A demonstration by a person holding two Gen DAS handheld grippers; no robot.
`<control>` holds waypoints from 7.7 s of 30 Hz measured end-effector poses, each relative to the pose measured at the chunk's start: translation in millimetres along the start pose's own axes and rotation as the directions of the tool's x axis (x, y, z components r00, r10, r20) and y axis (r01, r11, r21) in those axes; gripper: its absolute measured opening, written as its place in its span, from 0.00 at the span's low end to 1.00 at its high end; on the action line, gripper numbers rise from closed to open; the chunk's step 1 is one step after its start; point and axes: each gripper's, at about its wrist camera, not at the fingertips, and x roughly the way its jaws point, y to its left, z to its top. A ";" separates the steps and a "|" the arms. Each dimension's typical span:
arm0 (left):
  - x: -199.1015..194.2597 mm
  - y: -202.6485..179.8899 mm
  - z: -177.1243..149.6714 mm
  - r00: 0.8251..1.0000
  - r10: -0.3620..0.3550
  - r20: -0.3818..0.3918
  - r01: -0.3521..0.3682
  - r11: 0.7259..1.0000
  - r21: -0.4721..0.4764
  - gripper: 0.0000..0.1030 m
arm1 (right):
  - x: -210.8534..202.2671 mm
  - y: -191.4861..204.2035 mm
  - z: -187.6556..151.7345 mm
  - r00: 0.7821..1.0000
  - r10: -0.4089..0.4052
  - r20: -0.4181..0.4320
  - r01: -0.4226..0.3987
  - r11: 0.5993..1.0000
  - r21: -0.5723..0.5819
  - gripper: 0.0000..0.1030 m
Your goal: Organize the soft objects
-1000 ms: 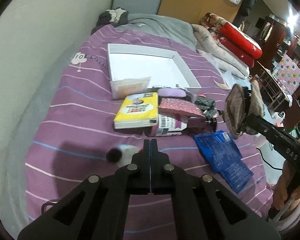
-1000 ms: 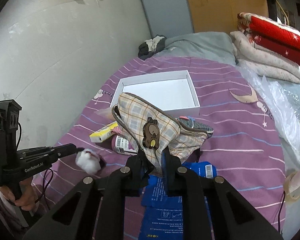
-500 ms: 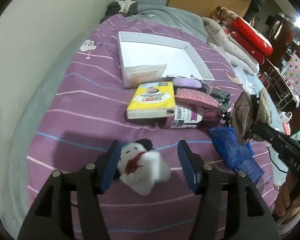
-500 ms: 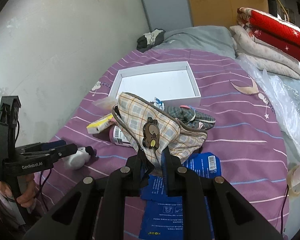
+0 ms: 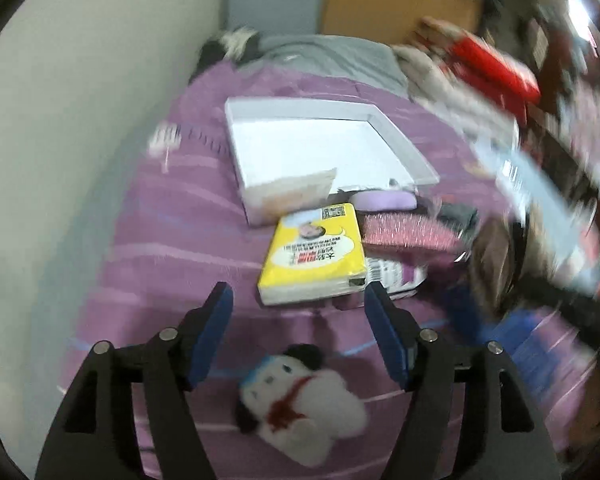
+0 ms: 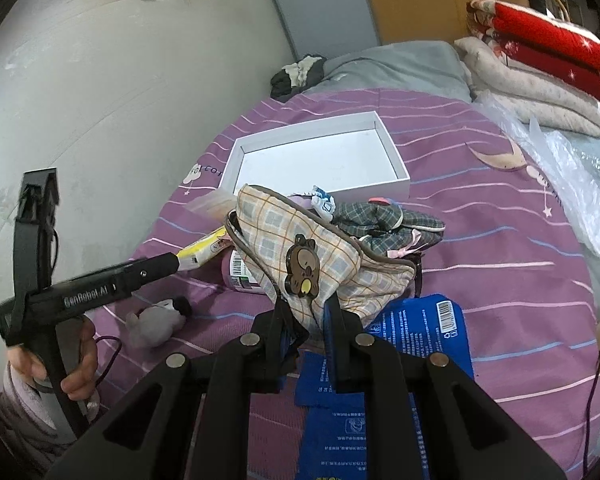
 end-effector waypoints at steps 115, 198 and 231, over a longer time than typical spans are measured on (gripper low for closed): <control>173.4 26.9 130.0 0.854 -0.118 -0.506 0.182 0.980 0.078 0.16 | 205.6 -2.2 139.6 0.896 -0.145 -0.420 -0.221 0.673 -0.705 0.15; 142.9 50.0 145.5 0.945 -0.065 -0.320 0.026 0.992 -0.125 0.34 | 164.5 -26.2 177.4 0.933 -0.175 -0.314 0.027 0.904 -0.426 0.17; 123.2 78.7 122.5 0.884 -0.322 -0.338 0.187 0.908 -0.375 0.45 | 157.5 23.0 153.1 0.861 0.027 -0.507 -0.200 0.936 -0.290 0.17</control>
